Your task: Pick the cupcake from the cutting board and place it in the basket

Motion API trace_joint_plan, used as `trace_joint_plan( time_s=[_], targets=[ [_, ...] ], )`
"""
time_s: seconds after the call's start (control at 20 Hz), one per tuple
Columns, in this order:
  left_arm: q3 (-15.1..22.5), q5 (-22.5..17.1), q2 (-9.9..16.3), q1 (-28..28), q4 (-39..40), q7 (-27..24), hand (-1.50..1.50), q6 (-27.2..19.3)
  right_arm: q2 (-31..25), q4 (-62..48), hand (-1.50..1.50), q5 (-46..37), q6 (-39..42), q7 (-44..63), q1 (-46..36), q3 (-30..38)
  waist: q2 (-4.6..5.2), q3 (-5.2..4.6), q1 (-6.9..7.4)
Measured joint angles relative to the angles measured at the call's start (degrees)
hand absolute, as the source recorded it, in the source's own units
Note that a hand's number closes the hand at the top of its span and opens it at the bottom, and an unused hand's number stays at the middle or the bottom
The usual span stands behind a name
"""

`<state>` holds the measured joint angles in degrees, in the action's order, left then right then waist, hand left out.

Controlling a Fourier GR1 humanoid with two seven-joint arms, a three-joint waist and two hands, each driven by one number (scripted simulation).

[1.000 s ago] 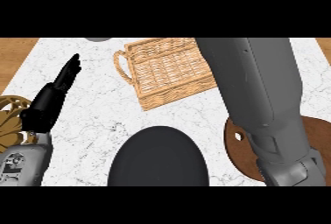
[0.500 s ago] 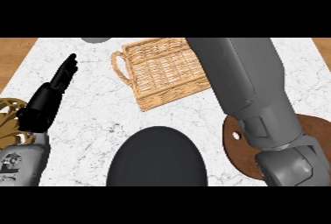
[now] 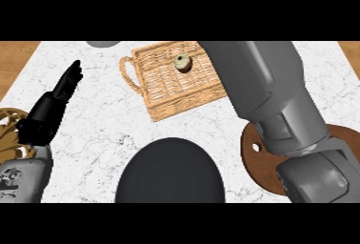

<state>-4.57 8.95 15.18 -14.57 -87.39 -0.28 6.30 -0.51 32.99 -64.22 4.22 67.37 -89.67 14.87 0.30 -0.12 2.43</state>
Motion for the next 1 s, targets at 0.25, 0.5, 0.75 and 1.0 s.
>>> trace_joint_plan(
  time_s=[0.25,0.5,0.75,1.0],
  targets=[
    [-0.05,-0.05,-0.09,0.64,-0.40,-0.36,0.00,0.20,-0.08,-0.59,-1.50,0.04,-4.64,-1.10,-0.71,0.29,0.03,0.02,-0.17],
    [-0.34,0.29,-0.22,0.91,-0.19,-0.50,0.00,-0.38,-0.90,4.23,-1.50,-3.66,-13.71,-2.16,-0.18,1.56,-0.10,0.03,-1.06],
    [-0.97,-0.02,-0.21,2.10,0.10,-0.80,0.00,-0.47,-2.17,9.85,-1.50,-9.61,-20.95,-1.46,1.65,2.79,-0.50,0.04,-2.14],
    [-1.83,-0.08,0.17,3.84,-0.66,-0.78,0.00,-0.79,-2.34,17.85,-1.50,-16.21,-25.04,-0.45,5.77,4.18,-1.34,0.10,-3.74]
  ],
)
